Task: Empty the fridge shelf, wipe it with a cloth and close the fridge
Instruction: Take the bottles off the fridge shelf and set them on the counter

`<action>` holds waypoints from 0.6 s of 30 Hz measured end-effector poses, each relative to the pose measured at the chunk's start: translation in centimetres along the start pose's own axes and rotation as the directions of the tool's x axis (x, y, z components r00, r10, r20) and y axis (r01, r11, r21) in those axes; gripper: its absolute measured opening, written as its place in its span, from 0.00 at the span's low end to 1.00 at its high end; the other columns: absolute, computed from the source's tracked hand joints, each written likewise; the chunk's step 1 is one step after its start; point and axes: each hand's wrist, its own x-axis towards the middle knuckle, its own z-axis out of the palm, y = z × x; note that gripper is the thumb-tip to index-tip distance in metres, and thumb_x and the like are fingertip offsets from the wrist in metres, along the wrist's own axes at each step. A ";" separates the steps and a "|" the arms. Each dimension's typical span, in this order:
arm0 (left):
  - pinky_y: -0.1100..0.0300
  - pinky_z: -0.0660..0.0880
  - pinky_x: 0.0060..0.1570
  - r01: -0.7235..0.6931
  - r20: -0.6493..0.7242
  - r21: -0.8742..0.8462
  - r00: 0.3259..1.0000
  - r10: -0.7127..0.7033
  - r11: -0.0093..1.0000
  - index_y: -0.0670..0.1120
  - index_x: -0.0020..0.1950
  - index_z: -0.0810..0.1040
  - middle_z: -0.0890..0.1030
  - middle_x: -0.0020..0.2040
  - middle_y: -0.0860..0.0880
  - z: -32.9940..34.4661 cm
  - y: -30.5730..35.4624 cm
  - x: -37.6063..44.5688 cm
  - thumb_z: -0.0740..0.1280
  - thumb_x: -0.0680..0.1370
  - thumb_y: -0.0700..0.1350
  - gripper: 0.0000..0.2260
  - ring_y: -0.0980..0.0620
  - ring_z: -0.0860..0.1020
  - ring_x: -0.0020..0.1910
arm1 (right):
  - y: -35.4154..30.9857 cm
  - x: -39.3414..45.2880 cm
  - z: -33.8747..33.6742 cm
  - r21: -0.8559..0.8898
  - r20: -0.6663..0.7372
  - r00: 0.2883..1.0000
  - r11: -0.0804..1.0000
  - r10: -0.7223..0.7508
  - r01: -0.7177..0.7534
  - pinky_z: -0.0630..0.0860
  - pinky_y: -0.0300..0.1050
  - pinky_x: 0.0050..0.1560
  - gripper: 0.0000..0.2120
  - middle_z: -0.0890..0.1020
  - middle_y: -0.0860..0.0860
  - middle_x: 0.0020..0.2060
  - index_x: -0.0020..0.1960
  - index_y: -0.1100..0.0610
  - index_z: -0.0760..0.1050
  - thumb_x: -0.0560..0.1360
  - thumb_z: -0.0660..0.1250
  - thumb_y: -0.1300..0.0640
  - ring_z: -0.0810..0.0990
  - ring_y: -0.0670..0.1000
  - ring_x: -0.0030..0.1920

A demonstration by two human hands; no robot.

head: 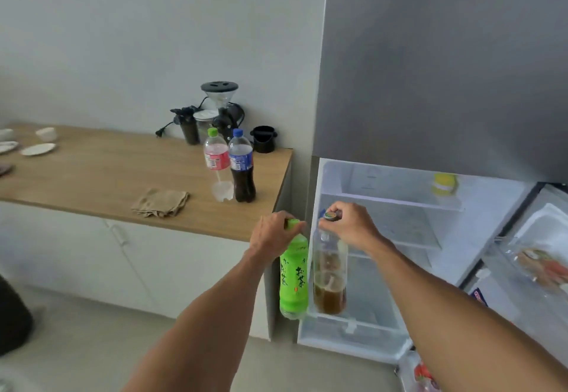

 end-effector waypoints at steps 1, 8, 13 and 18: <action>0.52 0.81 0.44 -0.007 0.005 0.006 1.000 0.007 1.000 0.48 0.56 0.84 0.82 0.41 0.52 -1.6 -0.8 -0.1 0.69 0.78 0.64 0.21 0.51 0.81 0.40 | -1.6 0.1 0.4 -0.009 0.040 0.998 0.999 -0.040 0.040 0.70 0.40 0.32 0.11 0.81 0.44 0.32 0.41 0.51 0.79 0.68 0.77 0.47 0.77 0.45 0.32; 0.52 0.78 0.42 0.050 -0.231 0.112 0.973 -0.023 0.992 0.49 0.59 0.82 0.84 0.47 0.50 -12.4 -7.5 1.4 0.71 0.77 0.64 0.21 0.49 0.81 0.45 | -11.8 5.0 5.4 -0.038 0.065 0.987 0.988 -0.148 0.151 0.83 0.50 0.36 0.15 0.84 0.48 0.40 0.46 0.49 0.78 0.70 0.75 0.40 0.80 0.49 0.33; 0.47 0.81 0.46 0.079 -0.333 0.120 0.942 -0.035 0.990 0.48 0.59 0.83 0.85 0.47 0.49 -16.0 -12.6 7.1 0.71 0.76 0.65 0.23 0.48 0.81 0.45 | -16.1 12.0 9.9 -0.110 -0.019 0.990 0.985 -0.137 0.134 0.83 0.52 0.41 0.21 0.84 0.48 0.39 0.44 0.49 0.78 0.66 0.72 0.33 0.83 0.54 0.38; 0.47 0.81 0.45 0.101 -0.313 0.149 0.948 -0.050 0.984 0.49 0.58 0.83 0.85 0.47 0.50 -17.5 -16.7 13.4 0.70 0.75 0.68 0.25 0.48 0.82 0.45 | -18.3 18.4 13.4 -0.161 -0.018 0.994 0.981 -0.111 0.107 0.79 0.48 0.40 0.21 0.82 0.48 0.36 0.40 0.53 0.79 0.67 0.73 0.34 0.81 0.53 0.39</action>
